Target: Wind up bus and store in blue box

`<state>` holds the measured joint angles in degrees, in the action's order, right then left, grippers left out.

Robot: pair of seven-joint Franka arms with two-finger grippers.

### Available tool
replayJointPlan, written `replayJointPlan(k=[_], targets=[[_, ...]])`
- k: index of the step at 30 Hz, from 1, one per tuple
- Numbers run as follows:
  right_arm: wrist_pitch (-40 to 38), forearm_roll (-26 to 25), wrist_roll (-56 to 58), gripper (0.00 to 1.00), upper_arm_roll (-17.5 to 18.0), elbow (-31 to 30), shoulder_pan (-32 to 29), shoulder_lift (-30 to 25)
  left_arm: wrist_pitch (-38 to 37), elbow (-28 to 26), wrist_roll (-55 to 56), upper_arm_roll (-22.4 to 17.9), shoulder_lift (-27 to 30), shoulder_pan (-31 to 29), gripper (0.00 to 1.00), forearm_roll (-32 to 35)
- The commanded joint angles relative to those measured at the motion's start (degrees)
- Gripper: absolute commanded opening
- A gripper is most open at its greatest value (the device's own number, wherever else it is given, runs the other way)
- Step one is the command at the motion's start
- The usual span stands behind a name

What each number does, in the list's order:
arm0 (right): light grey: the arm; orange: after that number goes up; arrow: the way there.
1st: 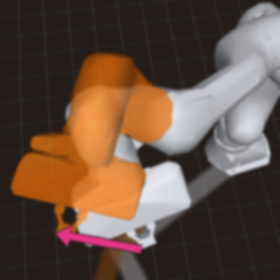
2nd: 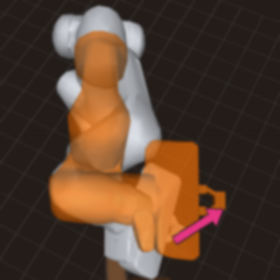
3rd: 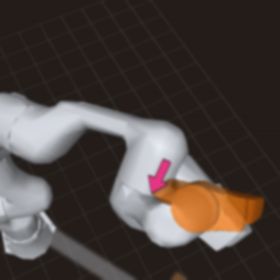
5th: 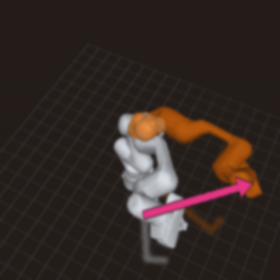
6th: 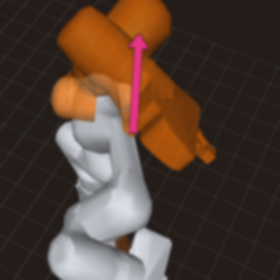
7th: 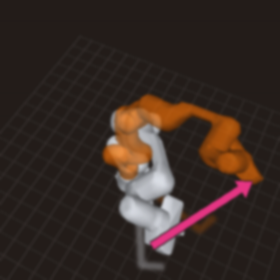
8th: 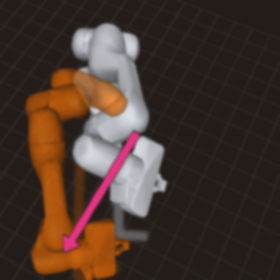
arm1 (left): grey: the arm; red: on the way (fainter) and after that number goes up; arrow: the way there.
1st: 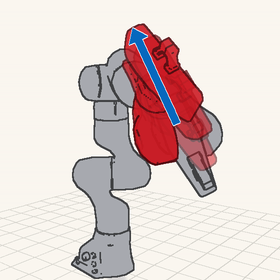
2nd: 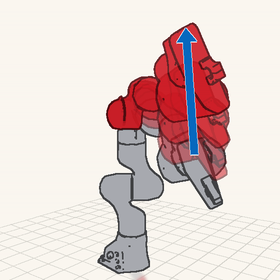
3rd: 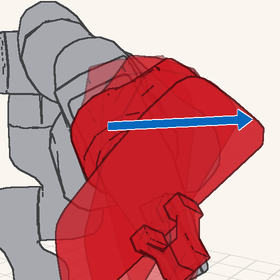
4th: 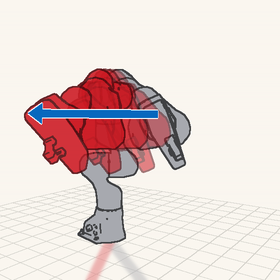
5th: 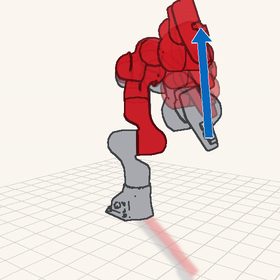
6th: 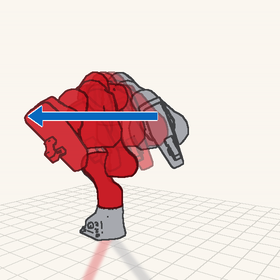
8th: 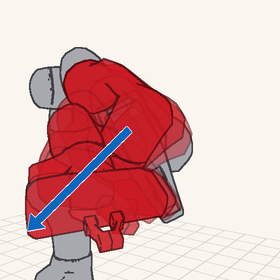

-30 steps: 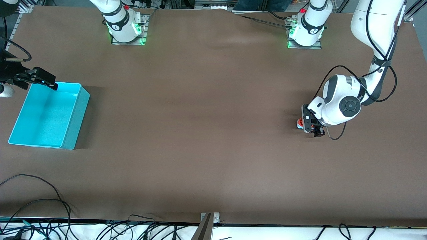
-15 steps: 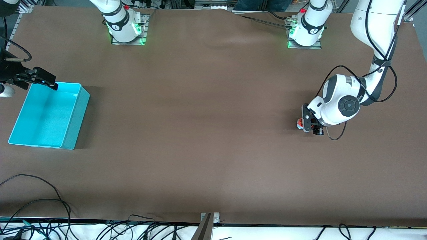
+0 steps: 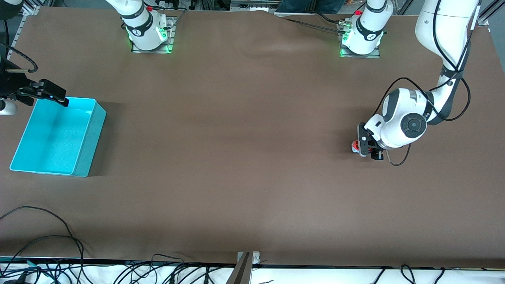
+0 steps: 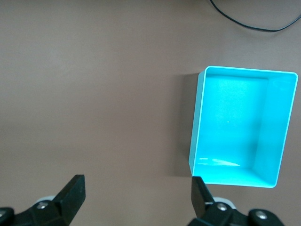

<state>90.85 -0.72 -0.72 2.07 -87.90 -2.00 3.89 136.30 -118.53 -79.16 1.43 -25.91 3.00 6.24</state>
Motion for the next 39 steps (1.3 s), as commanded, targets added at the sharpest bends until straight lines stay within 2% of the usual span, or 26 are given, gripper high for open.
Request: replayJointPlan(k=[1,23,28,39], targets=[[-0.6,-0.2,0.0,1.00,0.0,0.4,0.2,-0.5,0.7,-0.9,-0.8,0.0,0.7,-0.5,0.23,1.1],[-0.6,-0.2,0.0,1.00,0.0,0.4,0.1,-0.5,0.6,-0.1,-6.4,-0.5,-0.1,-4.8,0.24,1.8],[-0.6,-0.2,-0.1,1.00,0.0,0.4,0.1,-0.5,0.7,0.0,-6.4,-0.5,0.0,-6.8,0.23,5.3],[-0.6,-0.2,-0.2,1.00,0.0,0.4,0.2,-0.4,1.0,0.2,-6.4,-0.4,-0.1,-10.2,0.21,5.8]])
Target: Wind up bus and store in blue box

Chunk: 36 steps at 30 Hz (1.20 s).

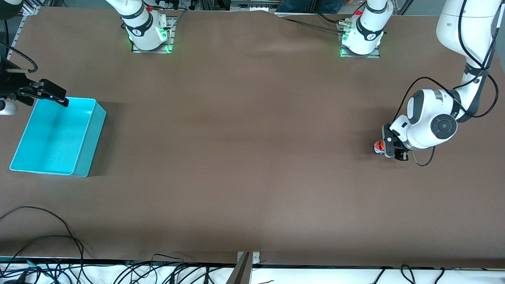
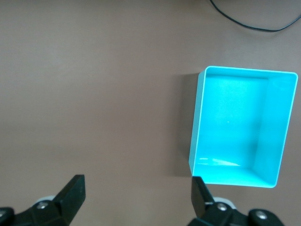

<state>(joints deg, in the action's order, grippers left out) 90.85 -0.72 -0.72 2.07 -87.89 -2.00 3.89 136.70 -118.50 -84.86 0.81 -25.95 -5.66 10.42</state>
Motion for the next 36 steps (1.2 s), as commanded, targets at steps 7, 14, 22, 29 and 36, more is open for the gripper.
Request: replayJointPlan(k=[7,14,22,29,36], targets=[[-0.6,-0.2,-0.2,1.00,0.0,0.4,0.2,-0.4,4.2,0.2,-2.7,0.4,-2.1,-3.8,0.21,1.6],[-0.6,-0.2,-0.2,1.00,0.0,0.4,0.2,-0.5,4.3,0.2,-2.9,0.4,-2.4,-4.5,0.21,1.5],[-0.6,-0.2,-0.1,1.00,0.0,0.4,0.2,-0.5,5.5,0.2,-4.6,0.5,-3.7,-7.1,0.20,1.4],[-0.6,-0.2,0.0,1.00,0.0,0.4,0.2,-0.5,5.7,0.9,-8.1,0.5,-4.4,-9.4,0.20,1.1],[-0.6,-0.2,-0.1,1.00,0.1,0.4,0.2,-0.5,5.8,1.7,-10.8,0.6,-5.6,-12.2,0.20,0.8]])
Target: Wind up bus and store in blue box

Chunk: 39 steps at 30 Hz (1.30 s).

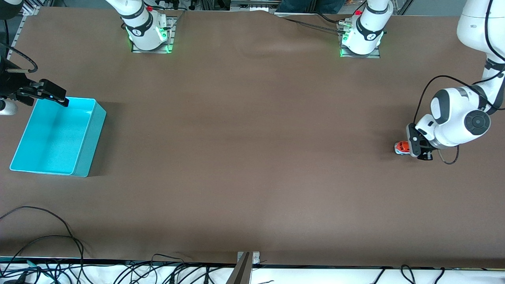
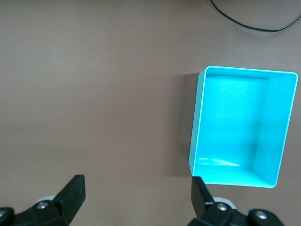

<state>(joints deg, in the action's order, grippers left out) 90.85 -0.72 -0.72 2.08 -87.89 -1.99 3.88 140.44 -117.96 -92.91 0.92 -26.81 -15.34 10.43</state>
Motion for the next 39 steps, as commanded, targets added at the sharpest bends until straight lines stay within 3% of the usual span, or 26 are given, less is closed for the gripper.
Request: replayJointPlan(k=[1,20,39], targets=[[-0.6,-0.2,-0.1,1.00,0.1,0.4,0.1,-0.5,2.0,1.3,-3.2,0.5,-4.8,-2.6,0.20,0.8],[-0.6,-0.2,-0.1,1.00,0.2,0.5,0.1,-0.5,2.0,3.3,-9.5,0.6,-7.0,-9.1,0.20,0.6],[-0.6,-0.2,-0.3,1.00,0.2,0.5,0.1,-0.5,2.0,6.2,-12.0,0.6,-9.0,-11.6,0.21,0.6]])
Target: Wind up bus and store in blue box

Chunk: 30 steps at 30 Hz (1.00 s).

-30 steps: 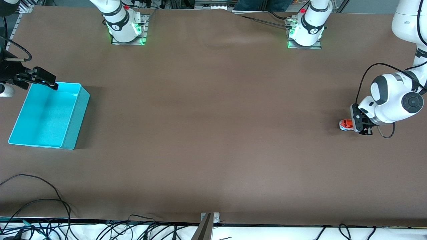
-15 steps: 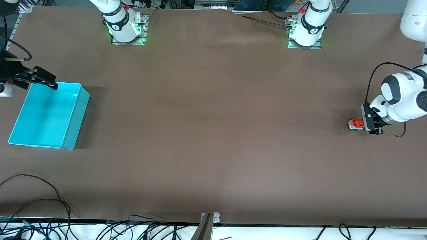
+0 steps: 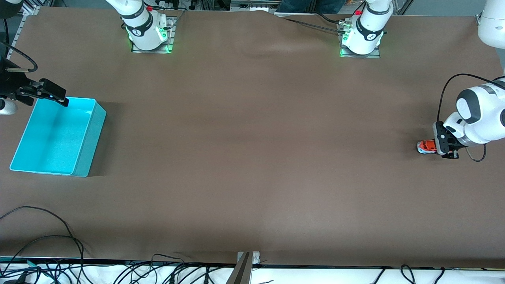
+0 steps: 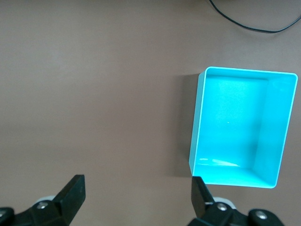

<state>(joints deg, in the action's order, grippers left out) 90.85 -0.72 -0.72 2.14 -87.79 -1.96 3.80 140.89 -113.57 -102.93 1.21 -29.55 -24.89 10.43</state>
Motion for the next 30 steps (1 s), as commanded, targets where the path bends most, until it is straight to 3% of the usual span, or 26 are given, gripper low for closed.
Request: replayJointPlan(k=[1,5,8,9,11,12,13,22,30], targets=[[-0.6,-0.2,-0.3,1.00,0.1,0.4,0.1,-0.5,1.6,1.8,-2.0,0.3,-6.2,-2.0,0.21,0.6],[-0.6,-0.2,-0.3,1.00,0.1,0.4,0.1,-0.5,1.6,1.8,-2.1,0.3,-6.2,-2.0,0.23,0.6],[-0.6,-0.2,-0.3,1.00,0.1,0.4,0.1,-0.5,1.6,1.8,-2.1,0.5,-6.2,-2.1,0.32,0.6],[-0.6,-0.2,-0.3,1.00,0.1,0.4,0.1,-0.5,1.6,1.8,-2.0,0.6,-6.1,-2.1,0.45,0.6],[-0.6,-0.2,-0.2,1.00,0.1,0.4,0.1,-0.5,1.6,1.8,-2.0,0.6,-5.9,-2.1,0.81,0.0],[-0.6,-0.2,-0.2,1.00,0.1,0.4,0.1,-0.5,1.5,1.9,-2.1,0.6,-5.8,-2.0,0.94,-0.6],[-0.6,-0.2,-0.2,1.00,0.1,0.4,0.1,-0.5,1.5,1.9,-2.1,0.6,-5.7,-1.9,1.00,-0.9],[-0.6,-0.2,0.0,1.00,0.1,0.4,0.1,-0.6,-0.8,2.6,-1.5,1.3,-3.5,-1.5,1.00,-1.1],[-0.6,-0.2,-0.1,1.00,0.1,0.4,0.1,-0.6,-7.3,2.6,0.4,1.9,0.7,-0.3,1.00,-1.1]])
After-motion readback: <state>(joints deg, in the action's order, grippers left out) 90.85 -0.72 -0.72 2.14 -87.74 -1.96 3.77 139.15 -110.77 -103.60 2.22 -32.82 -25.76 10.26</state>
